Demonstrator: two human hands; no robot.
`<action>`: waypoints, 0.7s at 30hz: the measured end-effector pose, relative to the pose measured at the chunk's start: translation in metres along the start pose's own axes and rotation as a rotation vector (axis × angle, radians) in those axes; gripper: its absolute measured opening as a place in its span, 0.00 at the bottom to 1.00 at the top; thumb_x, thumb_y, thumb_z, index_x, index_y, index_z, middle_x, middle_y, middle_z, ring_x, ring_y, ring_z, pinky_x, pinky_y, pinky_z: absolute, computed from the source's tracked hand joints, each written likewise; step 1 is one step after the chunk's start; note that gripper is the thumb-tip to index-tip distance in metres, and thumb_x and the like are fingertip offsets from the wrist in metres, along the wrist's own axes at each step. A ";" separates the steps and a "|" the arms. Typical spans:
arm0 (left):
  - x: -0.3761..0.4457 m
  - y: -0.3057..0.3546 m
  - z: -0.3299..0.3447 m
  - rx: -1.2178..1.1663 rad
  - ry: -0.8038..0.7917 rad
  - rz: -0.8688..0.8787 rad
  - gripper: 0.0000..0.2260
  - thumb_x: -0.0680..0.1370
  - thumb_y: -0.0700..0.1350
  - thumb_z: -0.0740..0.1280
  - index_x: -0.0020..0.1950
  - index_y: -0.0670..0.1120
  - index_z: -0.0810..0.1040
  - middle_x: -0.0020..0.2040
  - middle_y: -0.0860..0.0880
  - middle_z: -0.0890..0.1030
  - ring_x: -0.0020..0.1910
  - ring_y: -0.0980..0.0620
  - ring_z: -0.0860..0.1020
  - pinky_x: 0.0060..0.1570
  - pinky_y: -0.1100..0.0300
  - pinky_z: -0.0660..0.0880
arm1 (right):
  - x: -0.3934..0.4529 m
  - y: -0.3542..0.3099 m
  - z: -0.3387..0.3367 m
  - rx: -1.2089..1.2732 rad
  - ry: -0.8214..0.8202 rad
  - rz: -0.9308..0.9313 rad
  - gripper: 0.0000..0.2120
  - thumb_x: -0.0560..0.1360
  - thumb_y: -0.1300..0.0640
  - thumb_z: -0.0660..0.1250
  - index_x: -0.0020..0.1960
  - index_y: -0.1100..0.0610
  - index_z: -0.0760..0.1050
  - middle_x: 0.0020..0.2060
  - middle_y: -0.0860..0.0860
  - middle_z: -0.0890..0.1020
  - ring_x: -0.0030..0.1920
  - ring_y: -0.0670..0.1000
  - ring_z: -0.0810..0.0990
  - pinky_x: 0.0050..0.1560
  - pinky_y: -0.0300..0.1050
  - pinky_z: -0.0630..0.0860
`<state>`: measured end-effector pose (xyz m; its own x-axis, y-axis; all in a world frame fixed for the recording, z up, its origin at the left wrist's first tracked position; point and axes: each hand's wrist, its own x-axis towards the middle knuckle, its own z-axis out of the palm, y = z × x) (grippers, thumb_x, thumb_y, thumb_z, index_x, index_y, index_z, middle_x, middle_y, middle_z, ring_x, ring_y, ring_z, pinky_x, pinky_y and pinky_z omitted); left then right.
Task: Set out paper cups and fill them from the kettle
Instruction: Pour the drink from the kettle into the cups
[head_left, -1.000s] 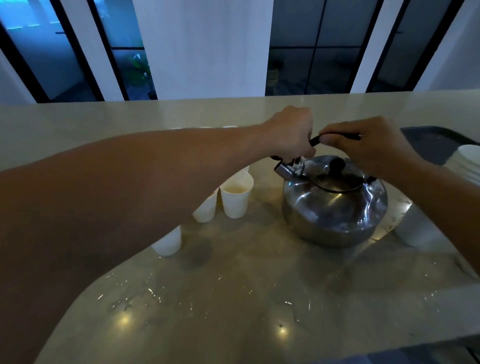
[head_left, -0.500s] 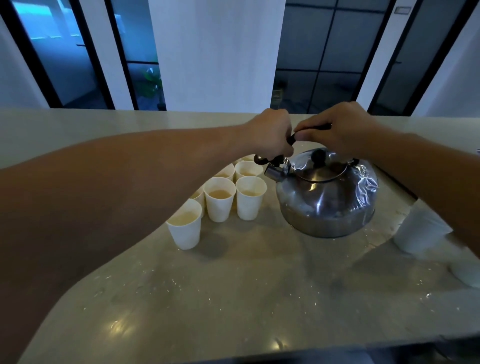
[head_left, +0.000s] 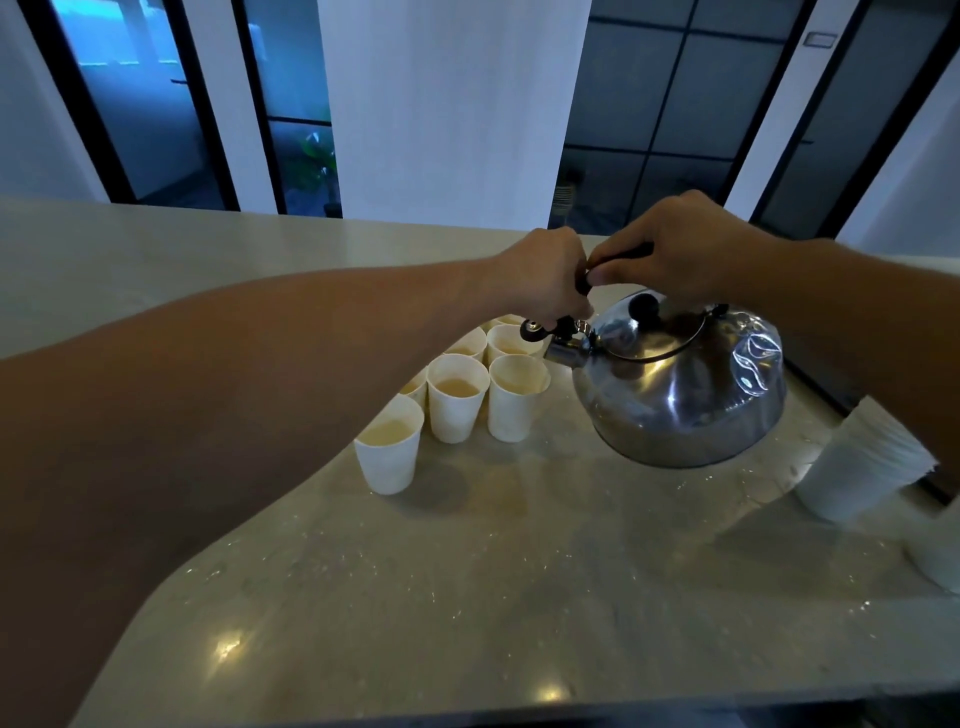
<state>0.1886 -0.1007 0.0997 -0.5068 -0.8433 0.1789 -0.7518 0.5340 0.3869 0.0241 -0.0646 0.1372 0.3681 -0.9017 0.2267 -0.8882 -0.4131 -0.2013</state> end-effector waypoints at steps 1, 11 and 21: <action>0.000 0.000 0.000 -0.004 -0.004 0.001 0.09 0.75 0.48 0.73 0.49 0.43 0.81 0.30 0.53 0.78 0.39 0.52 0.83 0.34 0.66 0.72 | 0.000 -0.001 0.000 0.003 -0.010 0.002 0.10 0.76 0.48 0.70 0.55 0.46 0.84 0.39 0.42 0.84 0.33 0.49 0.76 0.36 0.46 0.74; 0.000 -0.008 0.007 -0.055 -0.039 -0.039 0.08 0.75 0.48 0.73 0.47 0.44 0.82 0.30 0.52 0.81 0.26 0.62 0.78 0.29 0.69 0.72 | 0.002 -0.001 0.005 -0.009 -0.050 0.003 0.09 0.75 0.47 0.71 0.54 0.45 0.84 0.42 0.46 0.86 0.38 0.53 0.80 0.42 0.51 0.78; 0.001 -0.012 0.012 -0.098 -0.063 -0.038 0.07 0.75 0.49 0.74 0.44 0.47 0.80 0.28 0.55 0.80 0.27 0.60 0.80 0.27 0.71 0.68 | 0.003 -0.004 0.006 -0.032 -0.073 0.010 0.11 0.75 0.47 0.70 0.55 0.48 0.84 0.41 0.46 0.85 0.40 0.59 0.81 0.43 0.54 0.78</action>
<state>0.1917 -0.1076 0.0847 -0.5063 -0.8558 0.1066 -0.7276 0.4902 0.4799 0.0308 -0.0667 0.1329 0.3769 -0.9133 0.1545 -0.8998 -0.4006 -0.1728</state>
